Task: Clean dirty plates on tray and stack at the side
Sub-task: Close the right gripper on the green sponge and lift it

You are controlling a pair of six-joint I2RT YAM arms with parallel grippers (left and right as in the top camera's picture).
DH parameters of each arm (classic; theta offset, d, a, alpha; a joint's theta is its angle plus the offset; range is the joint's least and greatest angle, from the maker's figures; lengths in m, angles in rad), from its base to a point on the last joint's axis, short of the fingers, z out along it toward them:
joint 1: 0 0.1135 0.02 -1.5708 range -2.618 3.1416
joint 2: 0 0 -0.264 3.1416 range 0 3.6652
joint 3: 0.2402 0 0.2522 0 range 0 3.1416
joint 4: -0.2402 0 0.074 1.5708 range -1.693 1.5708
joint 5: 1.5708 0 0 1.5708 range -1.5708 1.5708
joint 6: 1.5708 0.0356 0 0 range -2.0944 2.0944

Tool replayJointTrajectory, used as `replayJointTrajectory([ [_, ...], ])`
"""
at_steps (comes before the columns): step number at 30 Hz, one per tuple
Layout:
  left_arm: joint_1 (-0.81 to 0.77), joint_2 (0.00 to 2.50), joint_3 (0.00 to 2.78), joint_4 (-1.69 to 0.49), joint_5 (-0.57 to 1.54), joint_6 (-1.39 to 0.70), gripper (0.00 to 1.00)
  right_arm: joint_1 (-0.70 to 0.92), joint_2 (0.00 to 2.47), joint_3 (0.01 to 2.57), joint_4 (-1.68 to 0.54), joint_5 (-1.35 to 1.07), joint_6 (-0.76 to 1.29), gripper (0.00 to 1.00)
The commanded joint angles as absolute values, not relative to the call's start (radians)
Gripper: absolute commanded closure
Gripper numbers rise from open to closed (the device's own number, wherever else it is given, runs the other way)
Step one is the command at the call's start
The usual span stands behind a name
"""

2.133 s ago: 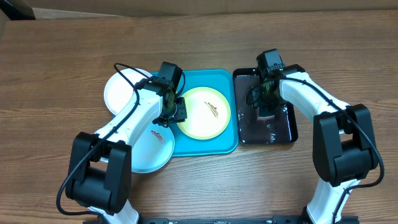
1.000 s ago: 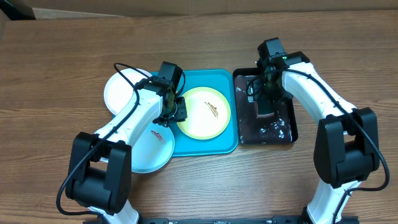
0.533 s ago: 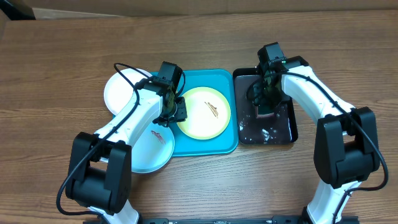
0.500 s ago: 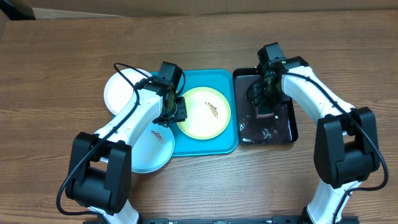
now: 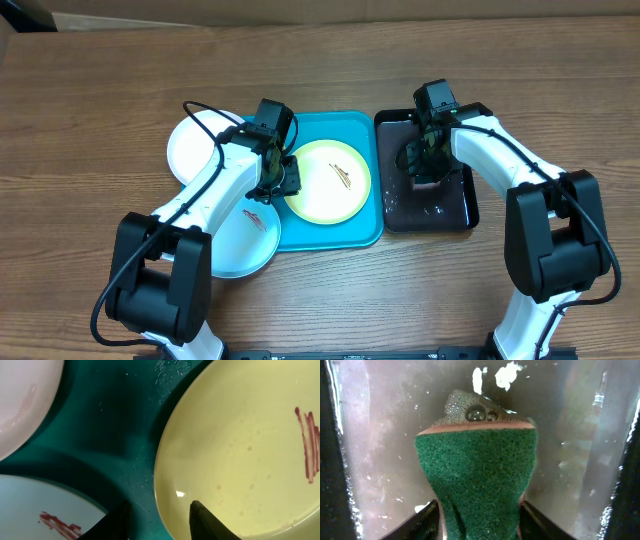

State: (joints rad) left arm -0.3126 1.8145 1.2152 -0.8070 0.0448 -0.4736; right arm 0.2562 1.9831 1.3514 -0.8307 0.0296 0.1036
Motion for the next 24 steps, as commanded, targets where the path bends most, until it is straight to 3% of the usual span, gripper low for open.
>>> replayJointTrajectory([
  [1, -0.311, 1.826, 1.212, -0.808, 0.041, -0.494, 0.6, 0.261, 1.96, 1.346, -0.83, 0.021, 0.109, 0.55],
  [3, -0.311, 1.826, 1.212, -0.808, 0.041, -0.494, 0.6, 0.261, 1.96, 1.346, -0.83, 0.021, 0.109, 0.56],
  [7, -0.311, 1.826, 1.212, -0.808, 0.041, -0.494, 0.6, 0.261, 1.96, 1.346, -0.831, 0.021, 0.109, 0.68],
  [10, -0.311, 1.826, 1.212, -0.808, 0.041, -0.494, 0.6, 0.261, 1.96, 1.346, -0.832, 0.02, 0.109, 0.7],
  [11, -0.311, 1.826, 1.212, -0.808, 0.041, -0.494, 0.6, 0.261, 1.96, 1.346, -0.832, 0.02, 0.109, 0.73],
  [13, -0.311, 1.826, 1.212, -0.807, 0.04, -0.494, 0.6, 0.261, 1.957, 1.364, -0.848, 0.02, 0.109, 0.94],
  [14, -0.311, 1.826, 1.212, -0.806, 0.034, -0.494, 0.6, 0.261, 1.952, 1.379, -0.865, 0.02, 0.109, 0.96],
  [24, -0.311, 1.828, 1.212, -0.796, -0.002, -0.495, 0.62, 0.261, 1.839, 1.462, -0.973, 0.02, 0.109, 0.96],
])
